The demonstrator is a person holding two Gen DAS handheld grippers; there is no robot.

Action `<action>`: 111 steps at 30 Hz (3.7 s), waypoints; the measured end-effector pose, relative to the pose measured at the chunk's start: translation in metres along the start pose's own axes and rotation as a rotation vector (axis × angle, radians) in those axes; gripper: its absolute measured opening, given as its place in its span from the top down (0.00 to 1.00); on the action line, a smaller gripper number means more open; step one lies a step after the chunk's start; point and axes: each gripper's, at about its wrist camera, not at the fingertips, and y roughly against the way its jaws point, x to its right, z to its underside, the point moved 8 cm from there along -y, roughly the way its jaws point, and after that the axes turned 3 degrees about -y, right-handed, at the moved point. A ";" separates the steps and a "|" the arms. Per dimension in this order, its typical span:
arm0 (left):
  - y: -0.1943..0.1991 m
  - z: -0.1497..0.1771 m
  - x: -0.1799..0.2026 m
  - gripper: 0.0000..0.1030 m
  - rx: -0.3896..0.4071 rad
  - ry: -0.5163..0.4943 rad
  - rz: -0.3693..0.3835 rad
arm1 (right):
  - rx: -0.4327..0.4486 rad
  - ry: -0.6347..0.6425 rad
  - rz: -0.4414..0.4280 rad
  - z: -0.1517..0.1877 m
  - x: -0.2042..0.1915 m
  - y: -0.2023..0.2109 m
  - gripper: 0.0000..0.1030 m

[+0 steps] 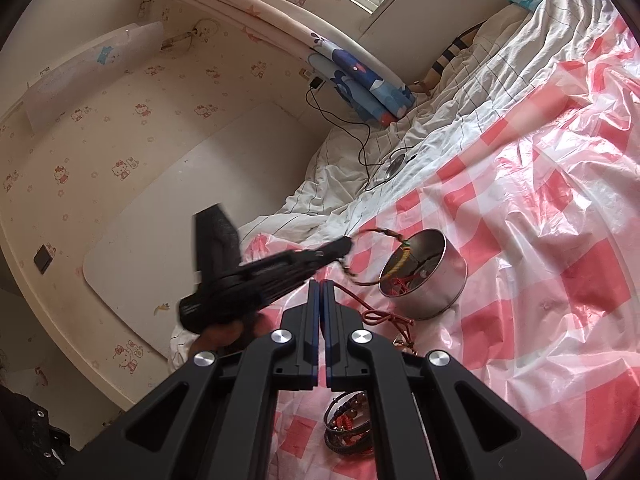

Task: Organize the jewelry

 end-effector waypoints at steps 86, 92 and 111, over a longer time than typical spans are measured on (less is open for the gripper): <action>0.028 0.147 -0.021 0.52 -0.318 0.078 0.092 | -0.122 -0.171 0.130 0.046 0.021 -0.048 0.31; 0.023 0.150 -0.009 0.86 -0.325 0.038 0.128 | -0.122 -0.171 0.127 0.046 0.021 -0.048 0.31; 0.072 0.103 -0.067 0.98 -0.149 0.207 0.142 | -0.463 0.278 0.279 0.130 -0.022 -0.068 0.67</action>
